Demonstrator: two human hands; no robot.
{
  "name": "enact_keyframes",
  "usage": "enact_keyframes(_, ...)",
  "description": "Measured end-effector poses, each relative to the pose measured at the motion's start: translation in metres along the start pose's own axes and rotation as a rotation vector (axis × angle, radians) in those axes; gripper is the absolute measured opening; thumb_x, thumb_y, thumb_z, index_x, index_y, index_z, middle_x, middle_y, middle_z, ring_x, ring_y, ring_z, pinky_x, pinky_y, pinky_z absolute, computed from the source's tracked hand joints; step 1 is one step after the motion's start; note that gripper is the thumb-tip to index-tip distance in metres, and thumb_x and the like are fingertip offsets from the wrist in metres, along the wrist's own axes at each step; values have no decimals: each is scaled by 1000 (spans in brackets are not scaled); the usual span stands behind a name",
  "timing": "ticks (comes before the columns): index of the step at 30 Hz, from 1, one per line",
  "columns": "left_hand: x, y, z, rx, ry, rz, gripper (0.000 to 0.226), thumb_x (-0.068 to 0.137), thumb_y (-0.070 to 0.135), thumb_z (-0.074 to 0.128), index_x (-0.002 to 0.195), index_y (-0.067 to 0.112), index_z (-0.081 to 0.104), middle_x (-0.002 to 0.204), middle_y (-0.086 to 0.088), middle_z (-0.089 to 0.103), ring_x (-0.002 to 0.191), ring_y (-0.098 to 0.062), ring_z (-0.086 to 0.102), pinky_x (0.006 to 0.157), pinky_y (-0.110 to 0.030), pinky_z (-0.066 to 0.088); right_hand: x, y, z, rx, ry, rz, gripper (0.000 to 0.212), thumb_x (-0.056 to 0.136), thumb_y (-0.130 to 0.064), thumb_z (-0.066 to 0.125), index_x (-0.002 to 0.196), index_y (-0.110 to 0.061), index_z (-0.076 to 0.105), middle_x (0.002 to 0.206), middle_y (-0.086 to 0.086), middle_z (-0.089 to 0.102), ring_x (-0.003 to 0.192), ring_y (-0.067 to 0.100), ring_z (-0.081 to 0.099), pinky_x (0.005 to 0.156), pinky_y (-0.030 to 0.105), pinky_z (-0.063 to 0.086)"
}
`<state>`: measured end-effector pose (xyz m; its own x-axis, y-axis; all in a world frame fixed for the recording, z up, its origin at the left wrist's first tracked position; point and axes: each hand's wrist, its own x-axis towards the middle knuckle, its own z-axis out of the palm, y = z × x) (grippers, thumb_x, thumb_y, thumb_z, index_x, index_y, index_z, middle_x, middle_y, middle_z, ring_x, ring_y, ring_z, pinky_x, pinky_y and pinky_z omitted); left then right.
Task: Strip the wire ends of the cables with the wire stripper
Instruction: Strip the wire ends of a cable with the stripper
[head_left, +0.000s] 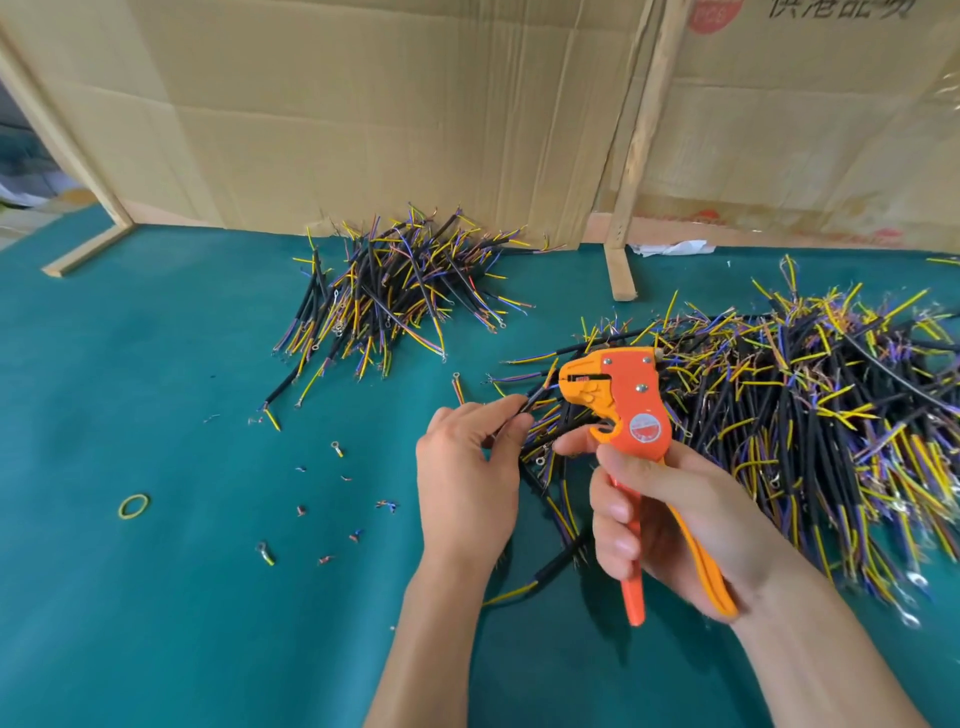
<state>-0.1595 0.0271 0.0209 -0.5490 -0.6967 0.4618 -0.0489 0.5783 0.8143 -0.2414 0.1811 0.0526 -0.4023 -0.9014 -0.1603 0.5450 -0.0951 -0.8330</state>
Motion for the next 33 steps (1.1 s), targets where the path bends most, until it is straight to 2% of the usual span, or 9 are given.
enact_keyframes(3, 1, 2, -1, -39, -2, -45, 37, 87, 21, 73, 111, 46, 62, 92, 31, 64, 81, -9, 56, 75, -18, 43, 3, 4, 4, 8, 30, -20, 51, 78, -33, 84, 114, -1, 70, 61, 6, 42, 42, 18, 41, 44, 30, 41)
enact_keyframes(6, 2, 1, 1, -77, 17, -103, 17, 86, 18, 76, 93, 34, 76, 85, 22, 68, 79, -8, 59, 75, -22, 46, 6, 7, 10, 35, 63, -50, 40, 83, -28, 74, 112, 0, 70, 60, 6, 40, 41, 18, 38, 43, 28, 39)
enact_keyframes(9, 3, 0, -1, -130, 14, -152, 15, 86, 19, 77, 82, 33, 75, 75, 9, 71, 71, -8, 58, 72, -29, 48, 9, 11, 17, 49, 78, -61, 35, 84, -24, 72, 109, 0, 69, 59, 5, 37, 40, 17, 37, 41, 27, 37)
enact_keyframes(17, 3, 4, -2, -129, 3, -170, 6, 86, 18, 77, 87, 23, 80, 75, 8, 72, 67, -2, 57, 68, -21, 46, 9, 14, 25, 71, 114, -69, 25, 79, -21, 76, 99, -6, 73, 58, 3, 33, 38, 14, 32, 39, 22, 33)
enact_keyframes(22, 4, 4, -3, -138, 6, -165, 7, 85, 16, 78, 85, 23, 80, 78, 9, 74, 71, -3, 62, 70, -15, 46, 11, 16, 27, 81, 117, -76, 29, 76, -19, 81, 100, -7, 72, 59, 6, 41, 41, 17, 39, 40, 26, 37)
enact_keyframes(24, 4, 2, -2, -123, 21, -167, 8, 85, 16, 78, 83, 24, 79, 76, 9, 74, 72, -6, 64, 70, -15, 47, 10, 15, 26, 137, 130, -86, 34, 74, -15, 82, 105, -6, 71, 68, 14, 55, 49, 24, 50, 46, 33, 45)
enact_keyframes(26, 5, 0, -3, -157, 53, -209, 7, 85, 17, 78, 82, 23, 78, 75, 13, 73, 70, -6, 63, 71, -17, 48, 9, 11, 21, 215, 141, -85, 45, 68, -17, 88, 108, -5, 69, 92, 30, 68, 66, 35, 64, 59, 44, 56)
enact_keyframes(29, 8, -4, -6, -209, 120, -270, 11, 85, 19, 79, 82, 30, 78, 77, 21, 73, 70, 1, 64, 74, -13, 48, 7, 4, 13, 268, 182, -97, 58, 71, -21, 84, 120, -6, 58, 120, 39, 64, 90, 44, 71, 77, 49, 61)
enact_keyframes(33, 9, -4, -6, -207, 151, -259, 30, 84, 19, 80, 73, 44, 69, 73, 17, 72, 66, -7, 61, 71, -12, 47, 6, -1, 5, 356, 205, -119, 70, 76, -9, 63, 143, -3, 46, 127, 38, 61, 114, 51, 65, 94, 57, 55)
